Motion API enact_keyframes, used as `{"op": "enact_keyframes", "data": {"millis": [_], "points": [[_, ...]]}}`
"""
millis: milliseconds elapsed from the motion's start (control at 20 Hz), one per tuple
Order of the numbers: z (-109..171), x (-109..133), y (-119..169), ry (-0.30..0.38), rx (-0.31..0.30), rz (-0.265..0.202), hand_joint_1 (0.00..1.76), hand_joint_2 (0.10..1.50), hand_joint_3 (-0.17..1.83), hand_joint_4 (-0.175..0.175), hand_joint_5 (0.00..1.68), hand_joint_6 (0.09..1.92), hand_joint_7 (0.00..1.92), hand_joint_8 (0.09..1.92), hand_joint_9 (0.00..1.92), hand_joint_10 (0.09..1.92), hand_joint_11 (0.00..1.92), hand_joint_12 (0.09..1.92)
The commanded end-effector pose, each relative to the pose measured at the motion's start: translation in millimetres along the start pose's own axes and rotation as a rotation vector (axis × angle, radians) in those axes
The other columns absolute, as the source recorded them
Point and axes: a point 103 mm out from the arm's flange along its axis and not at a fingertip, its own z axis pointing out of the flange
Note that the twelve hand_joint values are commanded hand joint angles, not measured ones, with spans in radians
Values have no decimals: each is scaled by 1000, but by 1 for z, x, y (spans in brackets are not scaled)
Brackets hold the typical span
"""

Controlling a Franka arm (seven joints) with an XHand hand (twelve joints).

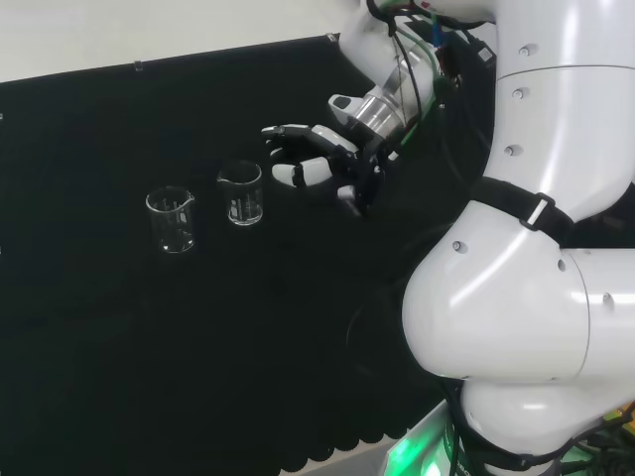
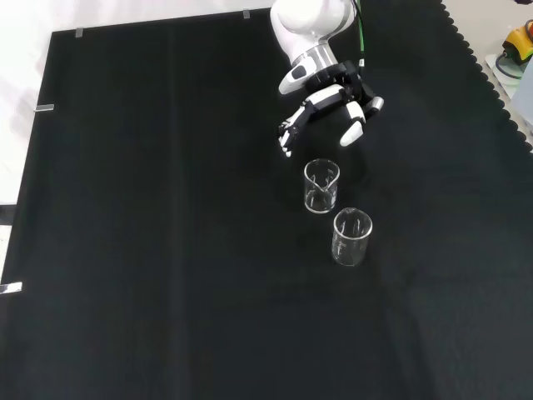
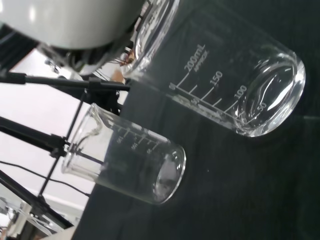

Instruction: Pick up the beaker on the right.

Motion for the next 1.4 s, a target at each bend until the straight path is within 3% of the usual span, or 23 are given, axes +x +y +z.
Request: {"op": "enact_keyframes", "data": {"millis": [50, 450, 1400], "points": [[11, 2, 8, -70, 43, 15, 930, 297, 1114, -58, 337, 87, 254, 570, 394, 568, 7, 1344], [16, 3, 11, -93, 57, 10, 942, 282, 1080, -58, 321, 87, 238, 586, 368, 590, 0, 1317], [24, 1, 13, -34, 61, -18, 962, 282, 1080, -52, 463, 87, 366, 637, 429, 606, 0, 1305]]}}
